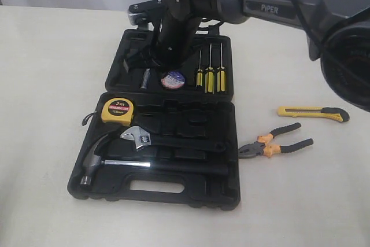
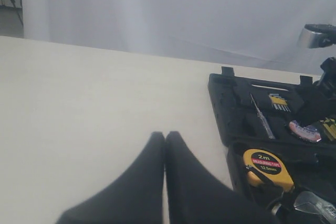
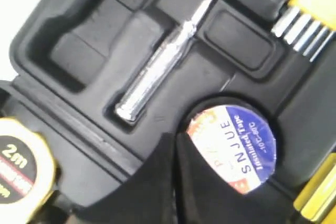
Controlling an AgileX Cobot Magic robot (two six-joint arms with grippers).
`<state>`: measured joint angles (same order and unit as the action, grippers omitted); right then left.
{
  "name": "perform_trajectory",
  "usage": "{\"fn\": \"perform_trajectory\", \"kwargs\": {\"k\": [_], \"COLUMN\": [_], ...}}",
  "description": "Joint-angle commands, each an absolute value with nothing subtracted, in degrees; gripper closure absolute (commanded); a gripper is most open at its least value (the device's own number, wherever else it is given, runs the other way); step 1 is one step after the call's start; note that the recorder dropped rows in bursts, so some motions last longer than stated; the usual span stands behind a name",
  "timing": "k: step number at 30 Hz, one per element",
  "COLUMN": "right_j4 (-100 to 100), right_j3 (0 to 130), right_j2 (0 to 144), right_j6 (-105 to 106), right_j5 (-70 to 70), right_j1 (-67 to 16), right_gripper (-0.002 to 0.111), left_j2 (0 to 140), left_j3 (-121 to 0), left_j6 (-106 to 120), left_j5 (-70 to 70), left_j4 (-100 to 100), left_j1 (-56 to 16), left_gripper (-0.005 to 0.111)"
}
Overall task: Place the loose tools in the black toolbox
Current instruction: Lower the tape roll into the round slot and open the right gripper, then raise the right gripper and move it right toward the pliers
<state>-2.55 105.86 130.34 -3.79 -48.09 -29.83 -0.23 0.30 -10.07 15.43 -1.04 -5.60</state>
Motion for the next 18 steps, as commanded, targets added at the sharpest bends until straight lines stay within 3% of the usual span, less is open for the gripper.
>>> {"fn": "perform_trajectory", "kwargs": {"k": [1,8,18], "right_j4": [-2.53,-2.55,-1.33], "right_j3": [105.91,105.91,105.91], "right_j2": [130.95,135.05,130.01], "right_j6": [-3.04,-3.04,-2.94], "right_j5": [-47.39,-45.89,-45.28], "right_j1": [-29.65,-29.65,-29.65], "right_gripper": [0.109,0.109,0.109], "left_j2": [0.0,0.0,0.0], "left_j3": [0.0,0.0,0.0], "left_j6": [-10.05,-10.05,-10.05], "left_j5": [15.48,15.48,15.48], "left_j4": [-0.87,-0.87,-0.87], "left_j1": [-5.93,-5.93,-5.93], "left_gripper": [0.107,0.107,0.107]}}
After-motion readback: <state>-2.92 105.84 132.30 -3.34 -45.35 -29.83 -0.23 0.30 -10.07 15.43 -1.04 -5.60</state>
